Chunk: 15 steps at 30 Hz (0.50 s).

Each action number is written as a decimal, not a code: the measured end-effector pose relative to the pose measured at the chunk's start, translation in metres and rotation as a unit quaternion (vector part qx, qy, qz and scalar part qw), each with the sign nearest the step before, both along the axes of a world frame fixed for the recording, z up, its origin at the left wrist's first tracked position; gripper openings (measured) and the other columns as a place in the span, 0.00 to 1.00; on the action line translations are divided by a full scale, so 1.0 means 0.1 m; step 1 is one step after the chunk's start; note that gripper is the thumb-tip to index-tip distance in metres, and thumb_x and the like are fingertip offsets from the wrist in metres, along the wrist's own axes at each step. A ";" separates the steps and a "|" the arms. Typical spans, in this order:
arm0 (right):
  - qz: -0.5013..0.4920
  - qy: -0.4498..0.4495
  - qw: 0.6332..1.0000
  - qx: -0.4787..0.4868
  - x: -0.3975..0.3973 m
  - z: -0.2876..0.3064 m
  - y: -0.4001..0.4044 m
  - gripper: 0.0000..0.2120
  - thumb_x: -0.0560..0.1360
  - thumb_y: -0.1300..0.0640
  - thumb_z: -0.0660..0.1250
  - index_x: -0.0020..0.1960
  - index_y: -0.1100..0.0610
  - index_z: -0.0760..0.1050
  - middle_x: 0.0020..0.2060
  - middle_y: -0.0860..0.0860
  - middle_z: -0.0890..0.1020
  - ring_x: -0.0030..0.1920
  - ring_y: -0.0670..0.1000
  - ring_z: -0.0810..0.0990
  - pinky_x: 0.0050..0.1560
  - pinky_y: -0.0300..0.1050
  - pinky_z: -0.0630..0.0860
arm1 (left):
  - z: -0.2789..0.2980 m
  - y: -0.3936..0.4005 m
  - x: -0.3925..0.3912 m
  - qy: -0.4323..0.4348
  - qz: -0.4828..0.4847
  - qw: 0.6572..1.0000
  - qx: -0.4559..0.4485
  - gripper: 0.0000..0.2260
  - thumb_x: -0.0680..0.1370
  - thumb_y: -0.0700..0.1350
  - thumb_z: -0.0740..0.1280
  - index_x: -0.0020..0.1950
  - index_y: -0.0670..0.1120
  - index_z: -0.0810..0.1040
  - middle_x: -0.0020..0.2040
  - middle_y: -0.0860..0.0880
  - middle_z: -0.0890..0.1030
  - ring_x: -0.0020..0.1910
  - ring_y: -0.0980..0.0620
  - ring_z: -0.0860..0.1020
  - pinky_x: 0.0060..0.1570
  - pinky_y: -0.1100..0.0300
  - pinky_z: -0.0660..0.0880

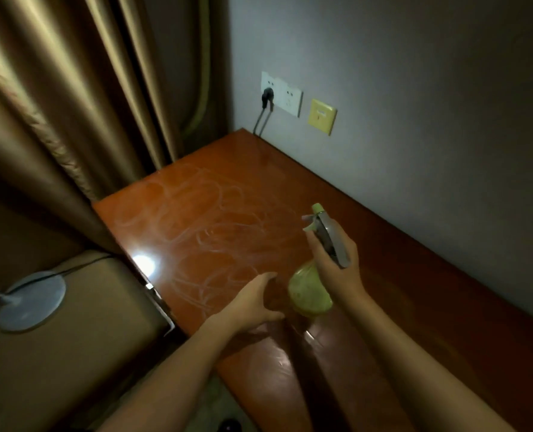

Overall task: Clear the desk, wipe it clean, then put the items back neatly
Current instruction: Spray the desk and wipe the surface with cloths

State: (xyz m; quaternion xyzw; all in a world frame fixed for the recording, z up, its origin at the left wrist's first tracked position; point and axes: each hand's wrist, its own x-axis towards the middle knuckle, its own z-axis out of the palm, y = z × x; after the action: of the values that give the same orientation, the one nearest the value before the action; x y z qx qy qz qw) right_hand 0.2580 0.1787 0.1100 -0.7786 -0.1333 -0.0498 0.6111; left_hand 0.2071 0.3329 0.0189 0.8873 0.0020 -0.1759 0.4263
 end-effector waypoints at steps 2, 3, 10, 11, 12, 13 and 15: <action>0.005 -0.019 1.000 0.020 -0.01 0.20 0.07 0.10 0.77 0.65 0.64 0.59 0.62 0.76 0.49 0.49 0.80 0.49 0.34 0.78 0.48 0.25 0.70 | 0.22 0.25 -0.13 -0.012 0.019 0.998 0.055 0.36 0.70 0.49 0.75 0.74 0.44 0.61 0.72 0.48 0.66 0.70 0.52 0.65 0.66 0.64 0.61; 0.012 -0.023 0.999 0.029 -0.01 0.28 0.11 0.09 0.77 0.65 0.65 0.57 0.61 0.76 0.48 0.51 0.80 0.47 0.35 0.78 0.46 0.25 0.71 | 0.36 0.36 -0.21 -0.012 0.031 0.997 0.076 0.35 0.71 0.48 0.74 0.74 0.44 0.62 0.71 0.48 0.66 0.70 0.52 0.65 0.66 0.64 0.62; 0.097 -0.070 0.992 -0.031 -0.19 0.69 0.58 0.07 0.76 0.68 0.63 0.47 0.57 0.73 0.37 0.53 0.75 0.34 0.45 0.72 0.34 0.33 0.68 | 0.99 1.35 -0.77 -0.021 0.076 0.978 0.191 0.28 0.74 0.48 0.70 0.71 0.45 0.66 0.70 0.47 0.68 0.69 0.51 0.67 0.64 0.64 0.63; 0.102 -0.076 0.991 -0.051 -0.21 0.71 0.66 0.06 0.76 0.67 0.64 0.47 0.57 0.73 0.36 0.53 0.75 0.34 0.47 0.72 0.33 0.35 0.68 | 1.04 1.48 -0.82 -0.020 0.092 0.976 0.196 0.27 0.74 0.48 0.71 0.71 0.45 0.67 0.70 0.47 0.69 0.68 0.51 0.68 0.64 0.62 0.66; 0.100 -0.074 0.990 -0.067 -0.22 0.73 0.74 0.05 0.76 0.66 0.64 0.46 0.57 0.72 0.36 0.52 0.74 0.34 0.48 0.71 0.33 0.36 0.68 | 1.09 1.60 -0.85 -0.028 0.106 0.974 0.199 0.27 0.74 0.49 0.71 0.70 0.45 0.68 0.69 0.47 0.70 0.67 0.51 0.69 0.64 0.60 0.67; 0.093 -0.063 0.991 -0.076 -0.23 0.73 0.82 0.04 0.76 0.65 0.64 0.45 0.57 0.72 0.36 0.52 0.74 0.33 0.48 0.71 0.32 0.36 0.67 | 1.12 1.71 -0.88 -0.033 0.113 0.972 0.202 0.26 0.74 0.49 0.71 0.70 0.45 0.69 0.68 0.47 0.71 0.66 0.51 0.70 0.63 0.59 0.68; 0.072 -0.021 0.994 -0.074 -0.25 0.69 0.98 0.04 0.76 0.64 0.64 0.44 0.58 0.71 0.35 0.52 0.73 0.34 0.49 0.70 0.32 0.37 0.66 | 1.16 1.89 -0.91 -0.036 0.103 0.972 0.209 0.25 0.75 0.50 0.70 0.69 0.46 0.69 0.68 0.48 0.71 0.65 0.52 0.71 0.63 0.59 0.69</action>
State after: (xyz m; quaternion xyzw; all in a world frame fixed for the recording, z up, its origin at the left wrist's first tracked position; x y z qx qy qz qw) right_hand 0.2332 0.2764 0.1785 -0.8089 -0.2046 -0.0122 0.5510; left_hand 0.1166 0.5220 0.1347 0.9576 0.1146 -0.0946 0.2467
